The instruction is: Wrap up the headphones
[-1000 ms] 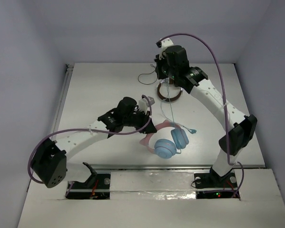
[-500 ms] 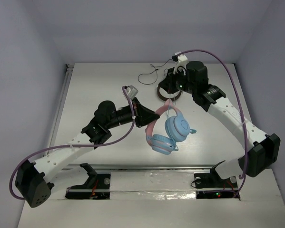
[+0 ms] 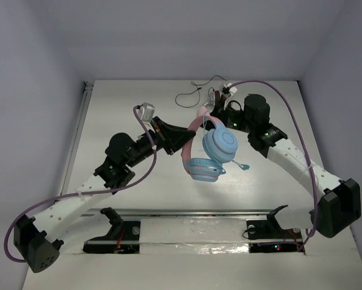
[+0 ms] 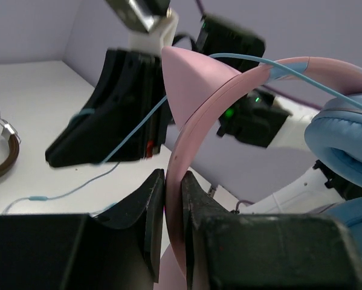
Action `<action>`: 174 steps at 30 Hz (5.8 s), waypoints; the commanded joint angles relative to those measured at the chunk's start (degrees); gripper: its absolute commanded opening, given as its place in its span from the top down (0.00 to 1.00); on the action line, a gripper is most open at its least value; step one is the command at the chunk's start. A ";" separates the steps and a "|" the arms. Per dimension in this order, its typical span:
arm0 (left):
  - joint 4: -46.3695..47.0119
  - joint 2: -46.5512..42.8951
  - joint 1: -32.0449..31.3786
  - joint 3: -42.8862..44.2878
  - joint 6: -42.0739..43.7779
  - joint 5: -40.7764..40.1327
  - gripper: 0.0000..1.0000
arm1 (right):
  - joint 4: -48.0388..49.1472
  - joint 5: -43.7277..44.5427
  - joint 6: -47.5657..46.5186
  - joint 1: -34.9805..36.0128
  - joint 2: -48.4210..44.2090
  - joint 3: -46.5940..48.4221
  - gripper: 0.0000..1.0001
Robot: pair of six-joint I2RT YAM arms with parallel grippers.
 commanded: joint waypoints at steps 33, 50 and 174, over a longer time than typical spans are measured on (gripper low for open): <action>-25.23 4.07 -0.15 32.08 10.18 -22.24 1.00 | 42.14 -8.61 22.33 2.20 -8.63 -30.94 0.60; -27.24 3.72 -0.15 33.92 11.32 -20.21 1.00 | 32.77 -6.34 20.84 2.20 -13.47 -28.05 0.19; -47.63 -1.81 -10.97 -0.54 5.17 -39.19 1.00 | -36.42 79.64 -8.43 33.23 2.09 14.32 1.00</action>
